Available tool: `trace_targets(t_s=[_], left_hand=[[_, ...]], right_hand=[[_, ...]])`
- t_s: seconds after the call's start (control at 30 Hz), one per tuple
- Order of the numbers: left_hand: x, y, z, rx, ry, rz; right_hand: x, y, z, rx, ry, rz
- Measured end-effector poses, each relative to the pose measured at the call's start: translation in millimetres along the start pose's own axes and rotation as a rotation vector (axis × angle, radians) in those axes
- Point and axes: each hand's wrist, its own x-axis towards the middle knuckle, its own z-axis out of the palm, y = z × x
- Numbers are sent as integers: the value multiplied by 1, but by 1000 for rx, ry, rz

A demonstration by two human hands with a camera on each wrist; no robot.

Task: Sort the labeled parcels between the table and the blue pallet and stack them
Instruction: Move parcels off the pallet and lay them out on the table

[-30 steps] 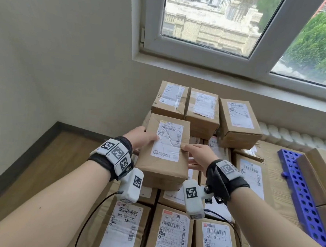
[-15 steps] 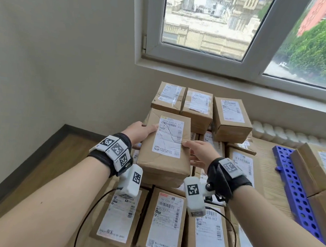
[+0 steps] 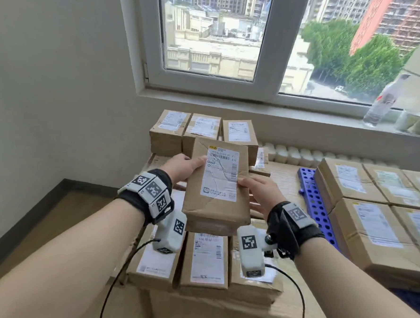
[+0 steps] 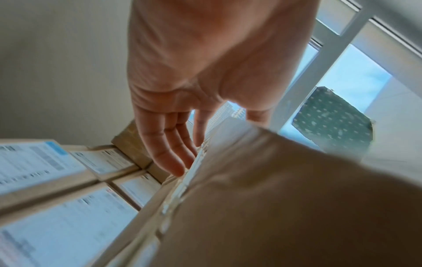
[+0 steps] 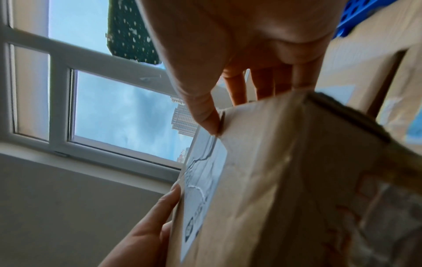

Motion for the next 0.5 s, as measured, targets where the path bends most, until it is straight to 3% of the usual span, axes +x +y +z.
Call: trace_targets(t_s=[0.27, 0.5], left_hand=[[-48, 45, 110, 115, -82, 91], [-77, 87, 214, 88, -217, 148]], right_hand=[[-53, 30, -114, 129, 143, -29], [-89, 59, -217, 173, 368, -77]])
